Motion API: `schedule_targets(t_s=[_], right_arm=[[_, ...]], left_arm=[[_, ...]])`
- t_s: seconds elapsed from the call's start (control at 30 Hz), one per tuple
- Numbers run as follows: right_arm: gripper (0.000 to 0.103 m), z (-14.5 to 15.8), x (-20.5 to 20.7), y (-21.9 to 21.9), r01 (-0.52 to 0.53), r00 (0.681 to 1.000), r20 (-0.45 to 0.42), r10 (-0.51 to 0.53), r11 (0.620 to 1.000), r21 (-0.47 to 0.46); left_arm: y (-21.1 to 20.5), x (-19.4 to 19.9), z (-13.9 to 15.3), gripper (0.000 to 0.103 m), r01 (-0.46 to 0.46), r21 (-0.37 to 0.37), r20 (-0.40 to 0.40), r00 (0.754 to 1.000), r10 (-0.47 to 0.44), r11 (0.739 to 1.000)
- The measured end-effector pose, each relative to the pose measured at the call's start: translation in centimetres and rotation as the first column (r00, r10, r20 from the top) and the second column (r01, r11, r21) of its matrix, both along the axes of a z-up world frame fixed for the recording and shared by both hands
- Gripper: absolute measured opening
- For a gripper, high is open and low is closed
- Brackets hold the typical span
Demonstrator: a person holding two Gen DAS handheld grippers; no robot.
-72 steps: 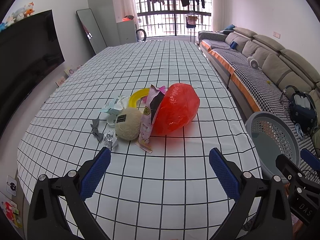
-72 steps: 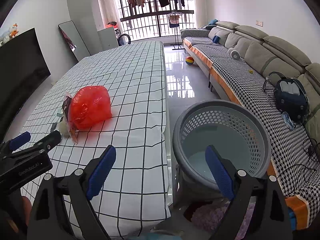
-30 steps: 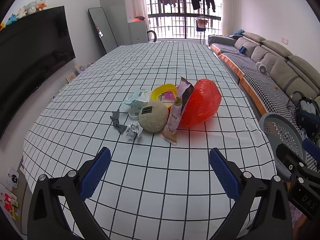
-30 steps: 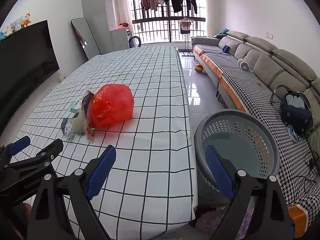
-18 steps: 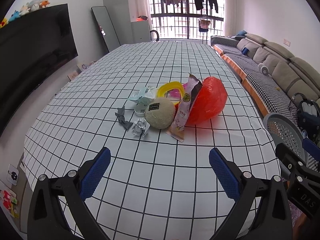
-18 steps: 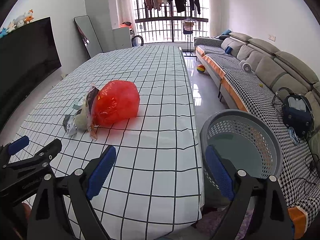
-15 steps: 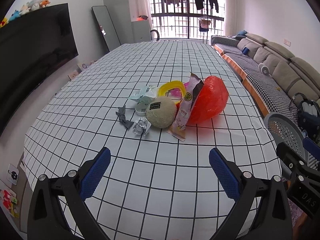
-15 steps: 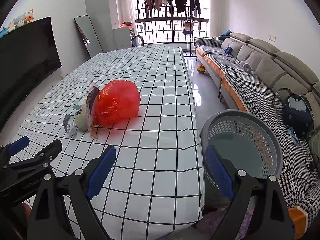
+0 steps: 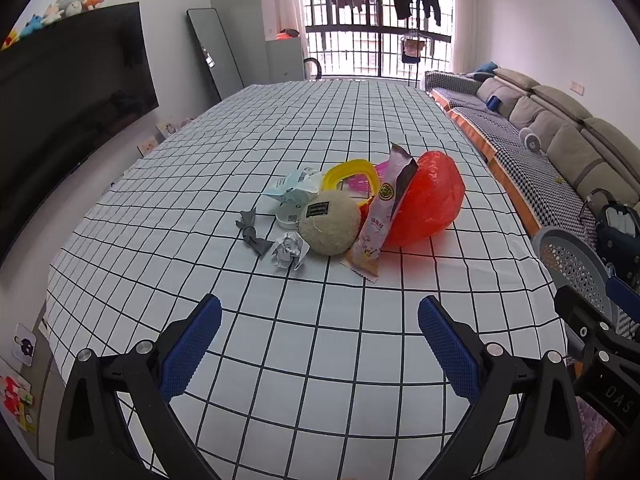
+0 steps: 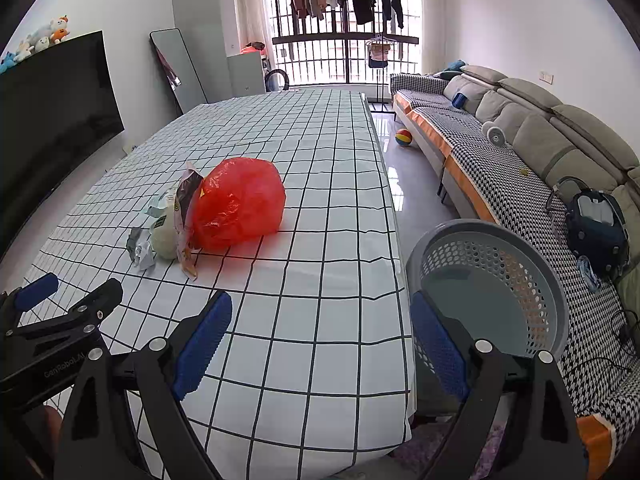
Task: Collect trash
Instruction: 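Move the right tool toward the red plastic bag on the table, then close the right gripper on the red plastic bag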
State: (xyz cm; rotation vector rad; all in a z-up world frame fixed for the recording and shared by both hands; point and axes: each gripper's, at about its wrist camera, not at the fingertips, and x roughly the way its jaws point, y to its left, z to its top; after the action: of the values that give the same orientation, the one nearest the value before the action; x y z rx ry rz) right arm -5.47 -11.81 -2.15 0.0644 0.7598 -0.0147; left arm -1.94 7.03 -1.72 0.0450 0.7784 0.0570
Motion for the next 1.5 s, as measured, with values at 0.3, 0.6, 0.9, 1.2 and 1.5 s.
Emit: schedule_targets(t_s=[0.3,0.6,0.9,1.2,1.5], right_arm=[[0.087,-1.2,0.7,0.4,-0.041,0.999,-0.021,0.041,0.999,0.032],[0.087,-1.9,4.1,3.0,-0.124,0.992,-0.030,0.126,0.991,0.055],[0.087,-1.7,10.1,5.1,-0.146,0.989,-0.032,0.147,0.988,0.051],[0.087,-3.5,15.8,6.3,-0.146,0.984,-0.095,0.150,0.988,0.055],[0.047,-4.1,16.9,6.7,-0.182,0.975,-0.114,0.190,0.980,0.079]], left_arm=[[2.2,0.6,-1.0,0.097,-0.056,0.003,-0.014,0.998,0.056,0.998],[6.0,1.8,-1.2,0.097,-0.130,-0.005,-0.006,0.991,0.130,0.992],[6.6,3.1,-2.1,0.097,-0.137,0.014,-0.011,0.990,0.138,0.990],[6.3,3.6,-2.5,0.097,-0.119,-0.015,-0.017,0.993,0.118,0.993],[5.8,3.7,-2.4,0.097,-0.105,-0.029,-0.015,0.994,0.105,0.994]])
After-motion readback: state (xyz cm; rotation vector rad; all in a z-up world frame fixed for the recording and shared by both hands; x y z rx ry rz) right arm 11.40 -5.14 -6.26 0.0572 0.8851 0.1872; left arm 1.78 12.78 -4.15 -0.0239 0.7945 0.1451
